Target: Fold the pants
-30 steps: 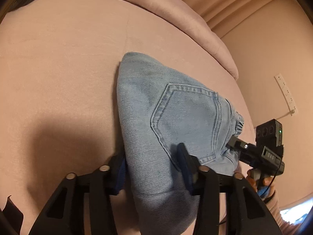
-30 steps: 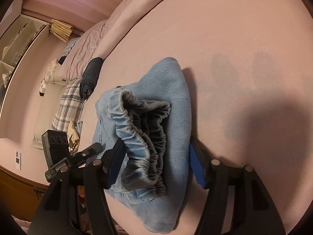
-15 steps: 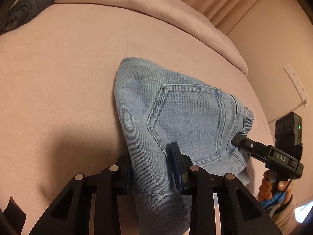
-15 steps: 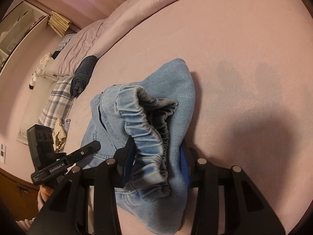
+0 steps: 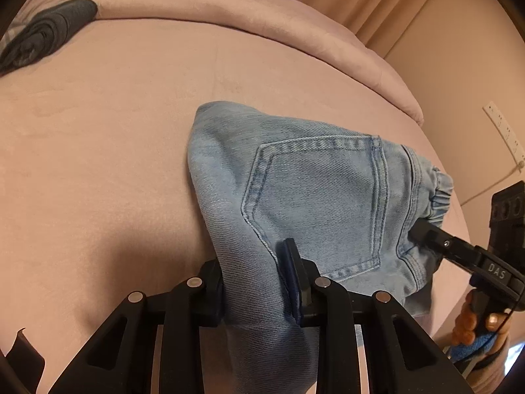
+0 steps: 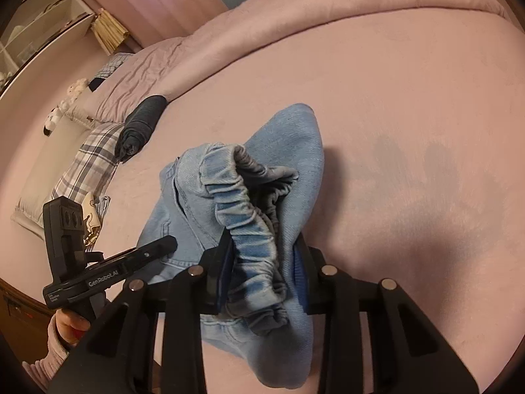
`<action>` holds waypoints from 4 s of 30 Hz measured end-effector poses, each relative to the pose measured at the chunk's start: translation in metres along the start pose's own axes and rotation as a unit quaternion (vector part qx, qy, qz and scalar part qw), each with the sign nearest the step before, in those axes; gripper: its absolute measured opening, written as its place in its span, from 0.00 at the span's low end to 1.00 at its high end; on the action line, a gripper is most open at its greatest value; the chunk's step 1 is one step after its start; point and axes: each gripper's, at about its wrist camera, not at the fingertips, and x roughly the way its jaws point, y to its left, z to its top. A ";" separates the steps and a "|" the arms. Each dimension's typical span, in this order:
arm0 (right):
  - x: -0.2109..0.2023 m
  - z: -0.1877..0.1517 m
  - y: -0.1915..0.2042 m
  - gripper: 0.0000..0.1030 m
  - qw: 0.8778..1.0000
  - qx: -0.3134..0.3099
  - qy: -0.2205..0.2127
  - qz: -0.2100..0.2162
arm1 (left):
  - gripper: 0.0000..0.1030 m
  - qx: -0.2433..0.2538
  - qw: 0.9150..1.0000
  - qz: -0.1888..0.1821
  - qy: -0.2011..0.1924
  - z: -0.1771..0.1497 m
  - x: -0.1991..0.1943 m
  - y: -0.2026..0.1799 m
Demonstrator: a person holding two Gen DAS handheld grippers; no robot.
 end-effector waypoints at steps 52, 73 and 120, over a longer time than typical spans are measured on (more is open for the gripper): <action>-0.040 0.140 0.073 0.29 0.982 -0.112 -0.148 0.042 | 0.26 0.088 0.981 0.065 -0.158 0.145 -0.065 -0.030; 0.062 0.178 0.054 0.30 0.994 -0.077 -0.078 0.012 | 0.26 0.047 0.991 0.097 -0.079 0.180 0.025 0.005; 0.088 0.194 0.038 0.40 0.993 -0.080 -0.076 -0.048 | 0.45 0.097 0.982 0.140 -0.080 0.165 0.038 0.009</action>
